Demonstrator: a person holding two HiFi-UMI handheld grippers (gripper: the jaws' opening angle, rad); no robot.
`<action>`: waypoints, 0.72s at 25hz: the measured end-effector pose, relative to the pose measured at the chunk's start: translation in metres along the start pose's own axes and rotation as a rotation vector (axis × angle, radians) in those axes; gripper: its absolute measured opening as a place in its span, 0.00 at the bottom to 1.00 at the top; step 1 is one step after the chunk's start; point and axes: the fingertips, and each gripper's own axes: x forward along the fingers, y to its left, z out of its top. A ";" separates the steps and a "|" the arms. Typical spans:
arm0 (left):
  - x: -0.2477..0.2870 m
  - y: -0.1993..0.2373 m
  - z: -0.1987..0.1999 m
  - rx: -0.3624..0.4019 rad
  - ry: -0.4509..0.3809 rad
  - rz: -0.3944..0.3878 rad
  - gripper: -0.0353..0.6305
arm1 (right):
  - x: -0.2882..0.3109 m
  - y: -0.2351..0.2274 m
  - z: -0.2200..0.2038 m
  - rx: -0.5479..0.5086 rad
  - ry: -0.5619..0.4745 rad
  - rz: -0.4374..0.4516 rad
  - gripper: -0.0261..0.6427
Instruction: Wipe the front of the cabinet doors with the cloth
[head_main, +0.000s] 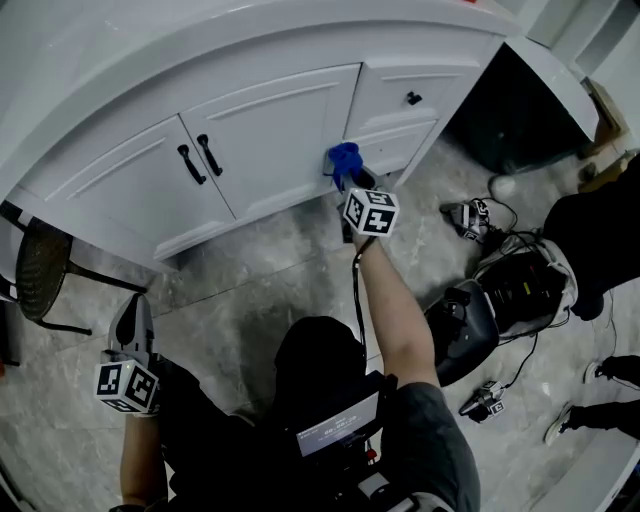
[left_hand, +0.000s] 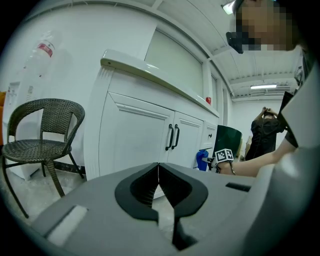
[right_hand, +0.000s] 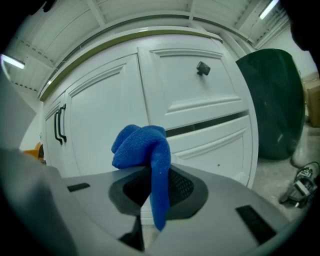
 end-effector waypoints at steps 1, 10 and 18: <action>0.001 -0.001 0.000 -0.002 0.000 -0.005 0.06 | -0.004 -0.002 0.000 0.006 0.001 -0.004 0.12; 0.001 0.008 0.007 -0.017 -0.032 -0.033 0.06 | -0.015 0.101 -0.005 -0.009 -0.040 0.207 0.12; -0.023 0.044 -0.002 -0.033 -0.043 0.046 0.06 | -0.001 0.270 -0.051 -0.109 0.000 0.553 0.12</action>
